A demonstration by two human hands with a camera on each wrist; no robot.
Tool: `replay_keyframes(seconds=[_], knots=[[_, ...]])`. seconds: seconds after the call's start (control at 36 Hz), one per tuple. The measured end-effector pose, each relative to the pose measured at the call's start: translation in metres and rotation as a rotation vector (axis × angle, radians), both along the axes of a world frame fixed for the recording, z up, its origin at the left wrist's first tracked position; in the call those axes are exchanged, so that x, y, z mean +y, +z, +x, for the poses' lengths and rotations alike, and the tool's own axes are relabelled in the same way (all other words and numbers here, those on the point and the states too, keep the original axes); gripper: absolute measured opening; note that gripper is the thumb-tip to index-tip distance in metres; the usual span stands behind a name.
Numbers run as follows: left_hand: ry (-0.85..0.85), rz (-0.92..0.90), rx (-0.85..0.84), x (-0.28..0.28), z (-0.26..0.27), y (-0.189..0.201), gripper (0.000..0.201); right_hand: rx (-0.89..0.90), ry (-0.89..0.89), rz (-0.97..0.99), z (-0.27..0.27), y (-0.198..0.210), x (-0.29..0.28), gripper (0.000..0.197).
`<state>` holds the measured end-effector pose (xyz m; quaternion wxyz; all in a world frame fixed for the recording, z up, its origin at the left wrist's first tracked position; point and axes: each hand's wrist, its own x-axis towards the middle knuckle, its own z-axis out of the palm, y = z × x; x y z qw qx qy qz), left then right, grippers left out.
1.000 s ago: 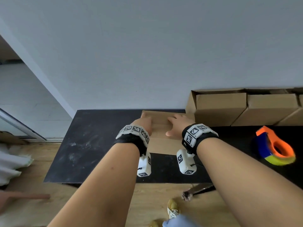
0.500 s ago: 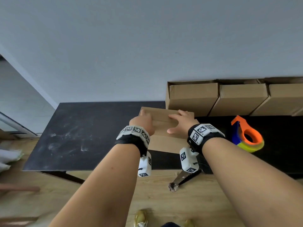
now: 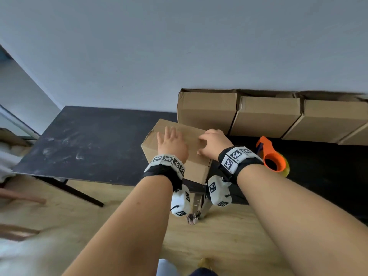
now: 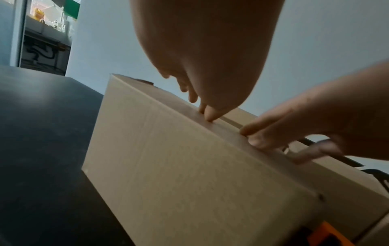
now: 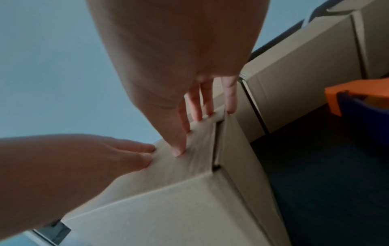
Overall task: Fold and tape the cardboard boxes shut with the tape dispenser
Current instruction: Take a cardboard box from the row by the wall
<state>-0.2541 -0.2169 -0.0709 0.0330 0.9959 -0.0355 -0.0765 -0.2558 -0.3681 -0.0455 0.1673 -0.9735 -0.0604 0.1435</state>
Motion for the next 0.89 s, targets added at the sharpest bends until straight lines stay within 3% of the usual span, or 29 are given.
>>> replay_keyframes(seconds=[0.11, 0.19, 0.64, 0.89], knots=[[-0.001, -0.114, -0.009, -0.018, -0.001, -0.006, 0.048, -0.105, -0.099, 0.174, -0.005, -0.008, -0.023, 0.045], [0.031, -0.126, -0.013, -0.031, -0.001, -0.007, 0.048, -0.129, -0.232, 0.198, -0.007, -0.017, -0.044, 0.041], [0.150, -0.118, -0.252, -0.080, 0.001, -0.038, 0.053, 0.071, -0.755, -0.034, -0.007, -0.084, -0.136, 0.047], [0.152, -0.088, -0.271, -0.079, 0.003, -0.041, 0.051, 0.166, -1.018, 0.021, 0.006, -0.110, -0.146, 0.055]])
